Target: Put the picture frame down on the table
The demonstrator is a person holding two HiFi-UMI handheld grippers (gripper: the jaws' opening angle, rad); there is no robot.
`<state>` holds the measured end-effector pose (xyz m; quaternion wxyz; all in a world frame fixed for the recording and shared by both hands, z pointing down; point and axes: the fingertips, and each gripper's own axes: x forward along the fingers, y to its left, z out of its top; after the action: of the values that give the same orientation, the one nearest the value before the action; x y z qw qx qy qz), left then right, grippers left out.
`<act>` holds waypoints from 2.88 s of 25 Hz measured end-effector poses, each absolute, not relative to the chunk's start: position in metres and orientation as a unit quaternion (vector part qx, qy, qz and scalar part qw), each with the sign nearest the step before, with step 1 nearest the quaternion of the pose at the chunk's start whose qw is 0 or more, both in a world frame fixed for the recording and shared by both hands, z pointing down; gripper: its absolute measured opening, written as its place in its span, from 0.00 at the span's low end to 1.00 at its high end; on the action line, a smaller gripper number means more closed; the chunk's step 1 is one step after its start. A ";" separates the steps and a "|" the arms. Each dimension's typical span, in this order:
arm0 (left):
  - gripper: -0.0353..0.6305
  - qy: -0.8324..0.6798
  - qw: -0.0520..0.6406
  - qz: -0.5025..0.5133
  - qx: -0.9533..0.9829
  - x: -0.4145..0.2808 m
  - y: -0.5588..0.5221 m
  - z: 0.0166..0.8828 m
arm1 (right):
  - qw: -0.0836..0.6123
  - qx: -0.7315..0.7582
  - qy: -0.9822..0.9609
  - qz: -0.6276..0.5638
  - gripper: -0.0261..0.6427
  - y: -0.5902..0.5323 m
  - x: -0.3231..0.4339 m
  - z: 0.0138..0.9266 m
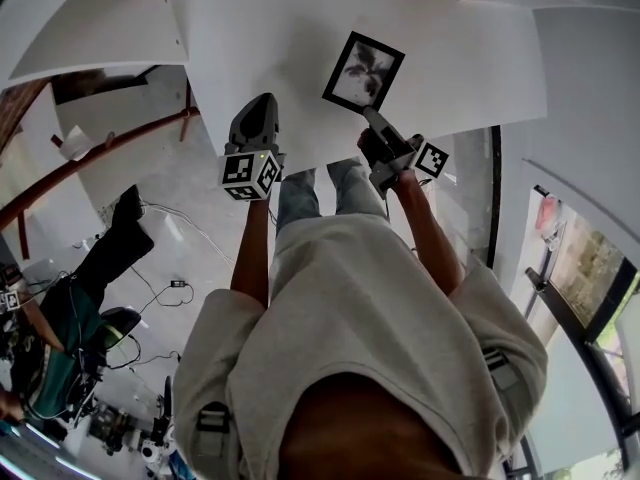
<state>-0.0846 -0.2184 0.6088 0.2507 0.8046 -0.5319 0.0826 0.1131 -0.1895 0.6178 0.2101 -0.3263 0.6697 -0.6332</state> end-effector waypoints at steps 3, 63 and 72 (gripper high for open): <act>0.08 -0.535 0.262 0.085 0.799 -0.100 -0.217 0.627 | 0.206 -0.331 0.661 -0.642 0.17 -0.185 0.102 0.635; 0.08 -0.574 0.280 0.078 0.766 -0.134 -0.201 0.647 | 0.203 -0.325 0.681 -0.624 0.17 -0.363 0.037 0.655; 0.08 -0.574 0.283 0.078 0.764 -0.139 -0.199 0.649 | 0.202 -0.341 0.648 -0.650 0.17 -0.363 0.035 0.686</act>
<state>-0.1387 -0.1991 0.6492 0.2826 0.7642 -0.5744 0.0784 0.0350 -0.3634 0.6857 0.2016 -0.3412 0.6482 -0.6502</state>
